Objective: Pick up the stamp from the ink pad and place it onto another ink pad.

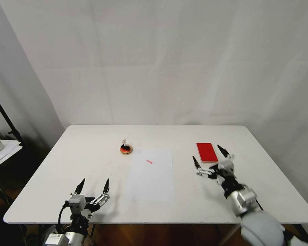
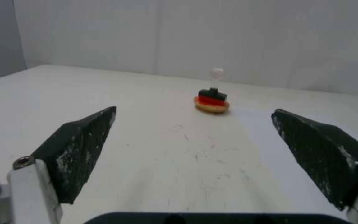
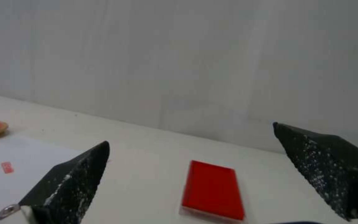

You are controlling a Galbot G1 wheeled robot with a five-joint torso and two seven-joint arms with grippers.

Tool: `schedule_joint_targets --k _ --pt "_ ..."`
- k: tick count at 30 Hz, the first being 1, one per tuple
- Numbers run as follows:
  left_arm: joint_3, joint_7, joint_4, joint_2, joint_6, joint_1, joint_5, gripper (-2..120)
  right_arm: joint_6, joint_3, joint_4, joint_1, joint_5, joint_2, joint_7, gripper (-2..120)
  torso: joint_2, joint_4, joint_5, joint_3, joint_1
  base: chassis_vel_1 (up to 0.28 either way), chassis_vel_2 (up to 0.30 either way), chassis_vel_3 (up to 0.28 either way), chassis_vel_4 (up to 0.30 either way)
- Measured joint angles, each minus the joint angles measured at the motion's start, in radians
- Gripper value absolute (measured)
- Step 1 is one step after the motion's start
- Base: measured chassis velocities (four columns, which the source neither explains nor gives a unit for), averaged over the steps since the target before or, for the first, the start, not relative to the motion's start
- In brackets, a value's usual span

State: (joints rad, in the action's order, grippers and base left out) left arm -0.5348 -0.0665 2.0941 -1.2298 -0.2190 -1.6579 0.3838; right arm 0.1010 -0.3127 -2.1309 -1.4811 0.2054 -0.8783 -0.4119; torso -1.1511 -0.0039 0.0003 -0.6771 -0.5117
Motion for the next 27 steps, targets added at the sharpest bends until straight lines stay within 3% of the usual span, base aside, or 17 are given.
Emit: schedule_joint_targets --k 1,5,9,27 --pt "0.0 0.0 0.0 0.0 0.0 0.0 0.0 100 0.0 0.0 0.0 0.0 0.0 0.0 0.0 100 0.0 0.0 0.0 0.0 0.0 0.0 0.0 0.0 0.0" --pt "0.0 0.0 0.0 0.0 0.0 0.0 0.0 100 0.035 -0.077 -0.033 -0.162 -0.086 -0.144 -0.021 100 0.0 0.0 -0.0003 0.0 0.0 0.0 0.0 0.0 0.0" --pt "0.0 0.0 0.0 0.0 0.0 0.0 0.0 100 0.064 -0.091 -0.038 -0.23 -0.137 -0.189 -0.021 100 0.0 0.0001 -0.0004 0.0 0.0 0.0 0.0 0.0 0.0" --pt "0.0 0.0 0.0 0.0 0.0 0.0 0.0 100 0.08 -0.074 -0.041 -0.261 -0.183 -0.208 -0.005 100 0.0 0.0002 -0.0003 0.0 0.0 0.0 0.0 0.0 0.0"
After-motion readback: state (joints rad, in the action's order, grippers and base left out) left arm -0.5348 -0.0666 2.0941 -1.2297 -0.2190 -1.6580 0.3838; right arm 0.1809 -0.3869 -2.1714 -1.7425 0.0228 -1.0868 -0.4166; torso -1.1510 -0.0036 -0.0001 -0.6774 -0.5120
